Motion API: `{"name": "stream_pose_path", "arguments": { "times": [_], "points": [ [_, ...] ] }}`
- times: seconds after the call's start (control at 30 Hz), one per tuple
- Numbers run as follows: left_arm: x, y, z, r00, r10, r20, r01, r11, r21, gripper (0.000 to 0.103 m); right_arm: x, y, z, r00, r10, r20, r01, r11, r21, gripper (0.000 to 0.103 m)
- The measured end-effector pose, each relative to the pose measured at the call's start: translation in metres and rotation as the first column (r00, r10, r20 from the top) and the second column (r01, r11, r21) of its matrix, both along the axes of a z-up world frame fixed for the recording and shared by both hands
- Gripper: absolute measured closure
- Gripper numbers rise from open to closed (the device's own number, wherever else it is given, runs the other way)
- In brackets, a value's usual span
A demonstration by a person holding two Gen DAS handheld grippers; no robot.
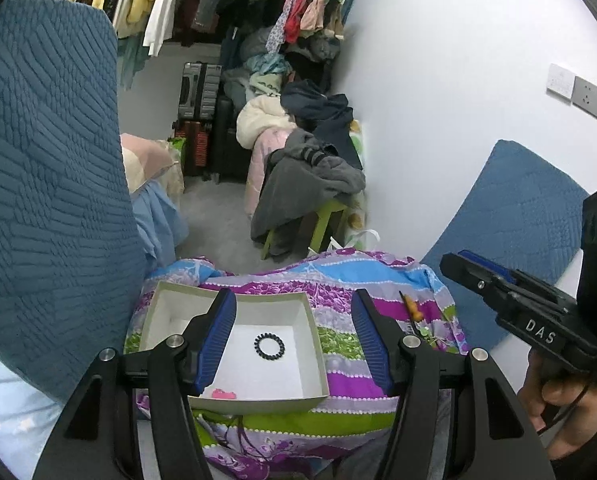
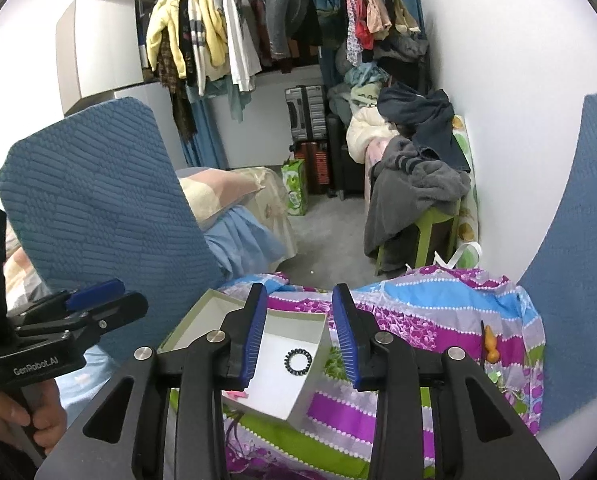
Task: Organize jewelry
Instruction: 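Move both open tools back to the jewelry pile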
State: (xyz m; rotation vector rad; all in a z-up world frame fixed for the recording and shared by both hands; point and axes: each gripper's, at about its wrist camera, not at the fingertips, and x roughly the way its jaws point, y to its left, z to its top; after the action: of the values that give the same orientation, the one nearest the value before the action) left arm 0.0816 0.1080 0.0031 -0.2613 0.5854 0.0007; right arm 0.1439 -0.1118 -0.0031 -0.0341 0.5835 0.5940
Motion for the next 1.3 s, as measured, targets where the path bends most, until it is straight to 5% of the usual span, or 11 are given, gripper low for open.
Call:
{"name": "stream_pose_path", "arguments": {
  "times": [0.37,0.87,1.1,1.3],
  "points": [
    [0.021,-0.032,-0.039,0.998,-0.055,-0.03,0.053,0.997,-0.05,0.043,0.009,-0.03,-0.034,0.997,-0.056,-0.049,0.056,0.998,-0.009,0.071],
    [0.07,-0.097,-0.068,0.984,-0.171,-0.045,0.166,0.982,-0.094,0.044,0.046,-0.133,-0.066,0.97,-0.229,-0.076,0.228,0.973,-0.019,0.071],
    [0.097,-0.132,-0.082,0.97,-0.243,-0.013,0.239,0.959,-0.152,0.045,0.061,-0.172,-0.083,0.955,-0.281,-0.093,0.281,0.96,-0.022,0.071],
    [0.126,-0.165,-0.11,0.948,-0.311,-0.064,0.299,0.943,-0.15,0.045,0.081,-0.203,-0.116,0.936,-0.328,-0.126,0.33,0.944,-0.004,0.072]
  ]
}}
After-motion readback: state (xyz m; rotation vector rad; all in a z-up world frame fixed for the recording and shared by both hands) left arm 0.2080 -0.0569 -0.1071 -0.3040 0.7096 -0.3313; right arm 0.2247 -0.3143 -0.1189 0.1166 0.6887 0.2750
